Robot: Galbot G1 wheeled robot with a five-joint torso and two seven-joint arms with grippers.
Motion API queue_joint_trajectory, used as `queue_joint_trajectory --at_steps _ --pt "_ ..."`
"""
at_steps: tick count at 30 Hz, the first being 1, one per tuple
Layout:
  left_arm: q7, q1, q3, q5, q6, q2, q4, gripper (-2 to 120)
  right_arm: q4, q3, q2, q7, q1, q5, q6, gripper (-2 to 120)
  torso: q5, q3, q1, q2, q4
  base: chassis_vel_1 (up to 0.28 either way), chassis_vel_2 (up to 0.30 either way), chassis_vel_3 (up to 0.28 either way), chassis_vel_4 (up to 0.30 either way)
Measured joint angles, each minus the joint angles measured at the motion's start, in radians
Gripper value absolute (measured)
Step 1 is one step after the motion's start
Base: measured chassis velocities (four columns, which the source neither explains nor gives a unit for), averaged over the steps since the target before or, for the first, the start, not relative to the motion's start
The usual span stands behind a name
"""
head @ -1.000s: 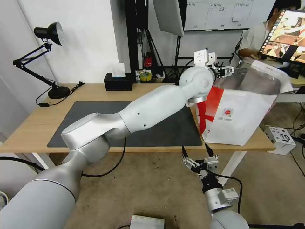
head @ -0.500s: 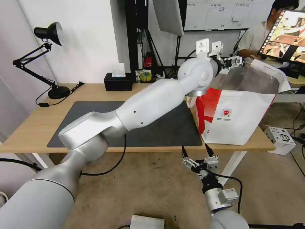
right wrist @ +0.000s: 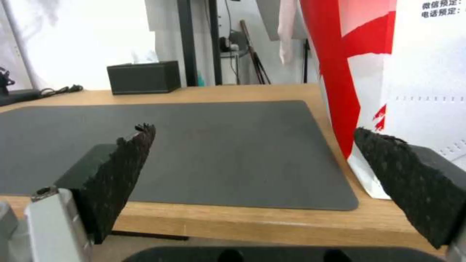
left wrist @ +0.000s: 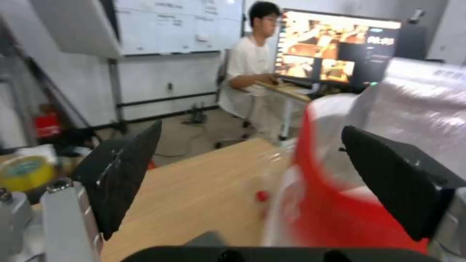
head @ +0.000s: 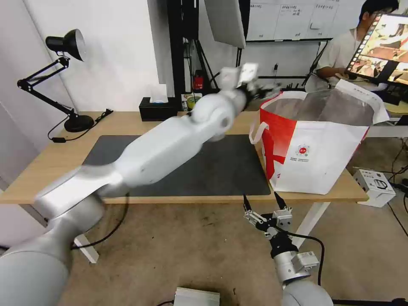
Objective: Pick up the trash from the table and place it into the takeout bag.
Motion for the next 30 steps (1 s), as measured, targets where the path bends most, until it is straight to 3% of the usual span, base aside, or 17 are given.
queue_joint_trajectory --at_steps 6,13,16,17,20,25,27,28,30 --pt "0.077 0.157 -0.114 0.214 -0.013 0.11 -0.071 100 0.0 0.0 0.0 0.0 0.0 0.0 0.0 100 0.0 0.0 0.0 0.0 -0.0002 0.0 0.0 0.0 0.0" --pt "0.113 0.315 -0.248 0.333 -0.015 0.191 -0.139 100 0.0 0.0 0.0 0.0 0.0 0.0 0.0 100 0.0004 0.0 0.0 0.0 -0.0002 0.0 0.0 0.0 0.0" --pt "0.125 0.471 -0.37 0.392 -0.012 0.227 -0.202 100 0.0 0.0 0.0 0.0 0.0 0.0 0.0 100 0.0001 0.0 0.0 0.0 -0.0002 0.0 0.0 0.0 0.0" --pt "0.125 0.471 -0.37 0.392 -0.012 0.227 -0.202 100 0.0 0.0 0.0 0.0 0.0 0.0 0.0 100 0.0001 0.0 0.0 0.0 -0.0002 0.0 0.0 0.0 0.0" --pt "0.136 0.681 -0.538 0.462 -0.015 0.233 -0.278 100 0.0 0.0 0.0 0.0 0.0 0.0 0.0 100 0.0 0.0 0.0 0.0 -0.0001 0.0 0.0 0.0 0.0" --pt "0.144 0.817 -0.63 0.524 -0.026 0.222 -0.327 100 0.0 0.0 0.0 0.0 0.0 0.0 0.0 100 0.0002 0.0 0.0 0.0 0.0002 0.0 0.0 0.0 0.0" --pt "0.15 0.867 -0.665 0.55 -0.027 0.212 -0.348 100 0.0 0.0 0.0 0.0 0.0 0.0 0.0 100 0.0 0.0 0.0 0.0 0.0 0.0 0.0 0.0 0.0" --pt "0.154 0.971 -0.746 0.608 -0.029 0.179 -0.398 100 0.0 0.0 0.0 0.0 0.0 0.0 0.0 100 0.0005 0.0 0.0 0.0 -0.0003 0.0 0.0 0.0 0.0" --pt "0.16 1.024 -0.793 0.647 -0.029 0.158 -0.422 100 0.0 0.0 0.0 0.0 0.0 0.0 0.0 100 0.0003 0.0 0.0 0.0 -0.0002 0.0 0.0 0.0 0.0"
